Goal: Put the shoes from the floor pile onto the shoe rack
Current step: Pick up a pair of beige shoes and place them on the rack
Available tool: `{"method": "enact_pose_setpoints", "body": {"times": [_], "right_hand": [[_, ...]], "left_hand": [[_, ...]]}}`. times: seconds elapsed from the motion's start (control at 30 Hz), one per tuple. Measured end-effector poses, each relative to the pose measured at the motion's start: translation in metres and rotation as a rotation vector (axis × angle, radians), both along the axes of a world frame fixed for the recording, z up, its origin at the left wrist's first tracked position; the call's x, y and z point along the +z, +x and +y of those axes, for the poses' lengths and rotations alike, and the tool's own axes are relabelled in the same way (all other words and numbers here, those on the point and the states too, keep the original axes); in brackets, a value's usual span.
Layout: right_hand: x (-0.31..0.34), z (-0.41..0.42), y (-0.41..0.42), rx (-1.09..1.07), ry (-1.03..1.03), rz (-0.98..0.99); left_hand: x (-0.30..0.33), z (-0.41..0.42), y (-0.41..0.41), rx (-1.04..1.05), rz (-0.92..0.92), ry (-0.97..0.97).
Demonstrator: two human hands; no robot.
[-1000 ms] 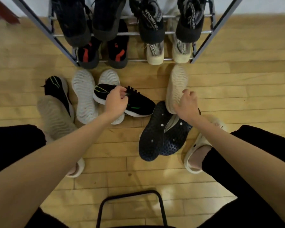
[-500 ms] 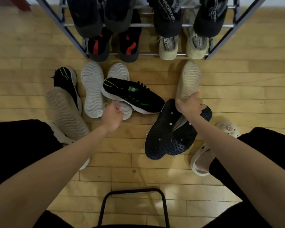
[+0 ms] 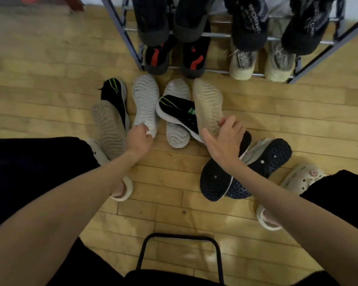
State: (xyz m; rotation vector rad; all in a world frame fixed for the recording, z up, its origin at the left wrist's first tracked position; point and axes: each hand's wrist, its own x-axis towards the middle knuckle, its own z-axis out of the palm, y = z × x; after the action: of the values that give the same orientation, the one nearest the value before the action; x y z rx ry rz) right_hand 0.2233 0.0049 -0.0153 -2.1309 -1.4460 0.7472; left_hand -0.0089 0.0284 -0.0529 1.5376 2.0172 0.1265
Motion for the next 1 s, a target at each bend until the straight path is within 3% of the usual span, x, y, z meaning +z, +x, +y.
{"method": "enact_pose_setpoints", "body": {"times": [0.1,0.17,0.3,0.53,0.7,1.0], "right_hand": [[-0.002,-0.002,-0.018,0.122,0.001,-0.049],[-0.004,-0.004,-0.026,0.187,0.010,-0.072],[-0.006,0.001,-0.043,0.268,0.058,-0.114],[-0.012,0.004,-0.070,0.299,0.138,-0.177],[-0.015,0.000,-0.083,0.261,0.138,-0.190],[0.013,0.003,-0.080,0.252,0.099,-0.245]], "left_hand": [[0.009,0.015,-0.049,-0.120,0.153,0.082],[0.013,0.028,-0.082,-0.259,0.317,0.031],[0.020,0.054,-0.129,-0.741,0.725,-0.099],[0.007,0.077,-0.162,-1.268,1.049,-0.067],[-0.012,0.081,-0.163,-1.298,1.010,-0.063],[0.014,0.082,-0.163,-1.100,0.733,-0.062]]}}
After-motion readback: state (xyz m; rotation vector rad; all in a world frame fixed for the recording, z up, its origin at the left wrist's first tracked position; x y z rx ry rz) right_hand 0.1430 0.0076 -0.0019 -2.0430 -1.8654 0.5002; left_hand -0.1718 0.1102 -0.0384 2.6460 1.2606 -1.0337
